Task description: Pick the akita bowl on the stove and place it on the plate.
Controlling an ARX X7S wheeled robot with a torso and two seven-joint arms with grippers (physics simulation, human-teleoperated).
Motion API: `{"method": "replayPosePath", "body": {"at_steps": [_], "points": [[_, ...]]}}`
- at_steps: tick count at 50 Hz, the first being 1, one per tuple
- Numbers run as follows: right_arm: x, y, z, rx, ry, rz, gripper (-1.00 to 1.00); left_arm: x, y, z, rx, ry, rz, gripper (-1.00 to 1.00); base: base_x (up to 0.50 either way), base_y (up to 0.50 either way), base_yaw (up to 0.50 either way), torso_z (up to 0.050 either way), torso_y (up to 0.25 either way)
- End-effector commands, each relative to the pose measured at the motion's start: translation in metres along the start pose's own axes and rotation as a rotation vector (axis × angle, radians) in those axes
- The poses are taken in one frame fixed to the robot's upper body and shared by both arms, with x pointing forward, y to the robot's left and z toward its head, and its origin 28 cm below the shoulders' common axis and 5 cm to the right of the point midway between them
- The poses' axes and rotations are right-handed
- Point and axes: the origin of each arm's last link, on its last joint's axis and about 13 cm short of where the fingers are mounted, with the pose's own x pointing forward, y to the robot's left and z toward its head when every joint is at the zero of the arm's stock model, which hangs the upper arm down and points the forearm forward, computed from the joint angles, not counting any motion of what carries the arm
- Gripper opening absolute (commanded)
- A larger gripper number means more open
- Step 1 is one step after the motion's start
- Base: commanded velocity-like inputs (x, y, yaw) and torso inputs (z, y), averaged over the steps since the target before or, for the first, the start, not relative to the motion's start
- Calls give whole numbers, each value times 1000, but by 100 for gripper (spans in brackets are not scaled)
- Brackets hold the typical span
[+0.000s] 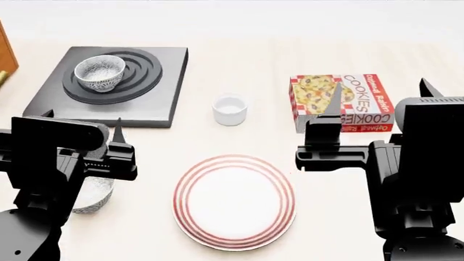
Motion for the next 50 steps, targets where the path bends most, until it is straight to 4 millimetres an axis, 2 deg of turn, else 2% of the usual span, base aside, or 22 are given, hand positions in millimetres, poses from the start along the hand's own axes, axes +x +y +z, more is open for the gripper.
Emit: {"method": "replayPosePath", "body": {"at_steps": [1, 50], "points": [[0, 0, 1, 1, -1, 2, 100, 0, 0, 1, 1, -1, -1, 100, 375, -23, 0, 0, 0], [0, 0, 0, 2, 0, 7, 100, -2, -1, -2, 4, 2, -7, 100, 377, -28, 0, 0, 1]]}}
